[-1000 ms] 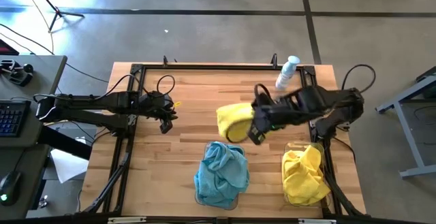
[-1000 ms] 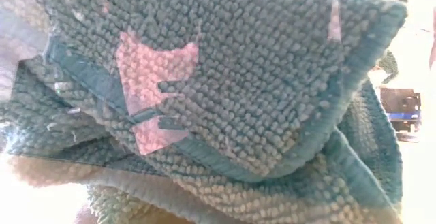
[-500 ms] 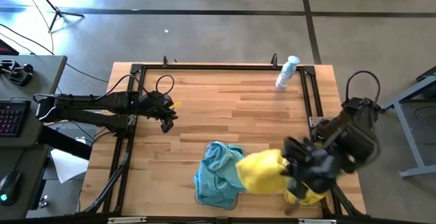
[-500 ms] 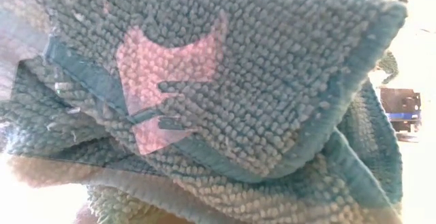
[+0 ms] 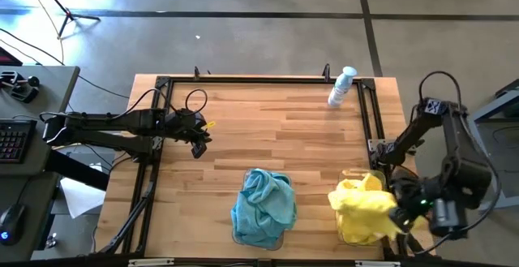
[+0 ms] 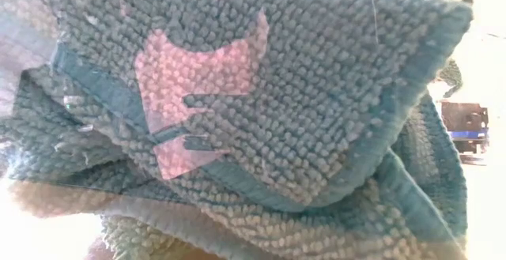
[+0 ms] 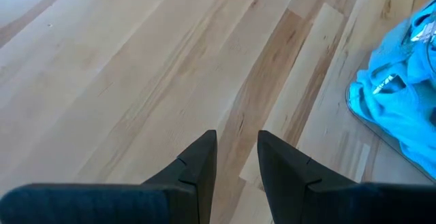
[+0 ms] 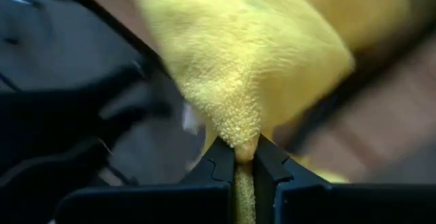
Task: Sort microfiber towel by color & place in baskets
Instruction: Put the yellow towel into the right transparent bin
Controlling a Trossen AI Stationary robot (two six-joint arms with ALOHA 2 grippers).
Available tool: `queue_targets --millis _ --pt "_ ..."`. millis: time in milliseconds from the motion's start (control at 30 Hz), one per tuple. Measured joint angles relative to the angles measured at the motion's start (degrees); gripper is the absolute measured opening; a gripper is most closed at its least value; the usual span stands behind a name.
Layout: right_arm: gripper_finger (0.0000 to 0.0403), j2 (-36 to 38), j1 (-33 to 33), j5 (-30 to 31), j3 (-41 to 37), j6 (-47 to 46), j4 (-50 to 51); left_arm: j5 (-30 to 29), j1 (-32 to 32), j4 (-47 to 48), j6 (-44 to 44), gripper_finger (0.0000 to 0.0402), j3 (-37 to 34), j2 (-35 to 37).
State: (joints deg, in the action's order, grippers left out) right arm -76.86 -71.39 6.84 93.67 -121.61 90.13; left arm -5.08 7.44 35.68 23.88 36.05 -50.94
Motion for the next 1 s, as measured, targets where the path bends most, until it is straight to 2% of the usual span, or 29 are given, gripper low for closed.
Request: queue_targets --millis 133,267,333,400,433,633,767,867,1000 --pt "0.0005 4.95 -5.28 -14.24 -4.94 -10.33 -0.05 -0.02 0.0 0.0 0.0 0.0094 0.0 0.0" --pt "0.0005 8.75 -6.46 -31.14 -8.49 -13.3 -0.07 -0.02 0.0 0.0 0.0 0.0094 0.0 0.0" --pt "0.0005 10.15 -6.48 -35.92 -9.44 -14.22 -0.07 -0.02 0.0 0.0 0.0 0.0094 0.0 0.0" --pt "0.0005 11.16 -6.52 -35.27 -9.51 -14.41 -0.08 -0.04 0.0 0.0 -0.02 0.0094 0.0 0.0" --pt "0.0005 11.56 -6.52 -32.84 -9.51 -13.82 -0.06 -0.04 0.0 0.0 0.0 0.0094 0.0 0.0" --pt "0.0005 11.84 -4.3 -7.52 -9.48 -9.19 -0.11 -0.07 0.0 0.02 0.0 0.0094 0.0 0.0" --pt "0.0005 10.51 -0.86 3.19 -10.28 -6.9 -0.35 -0.13 0.0 0.0 -0.02 0.0094 0.0 0.0" --pt "0.0005 9.61 2.43 1.22 -13.34 -6.93 -0.57 -0.21 0.0 0.0 -0.02 0.0094 0.0 0.0" --pt "0.0005 9.47 6.3 -12.71 -19.04 -5.08 -8.86 -0.34 0.0 0.0 -0.02 0.0094 0.0 0.0"
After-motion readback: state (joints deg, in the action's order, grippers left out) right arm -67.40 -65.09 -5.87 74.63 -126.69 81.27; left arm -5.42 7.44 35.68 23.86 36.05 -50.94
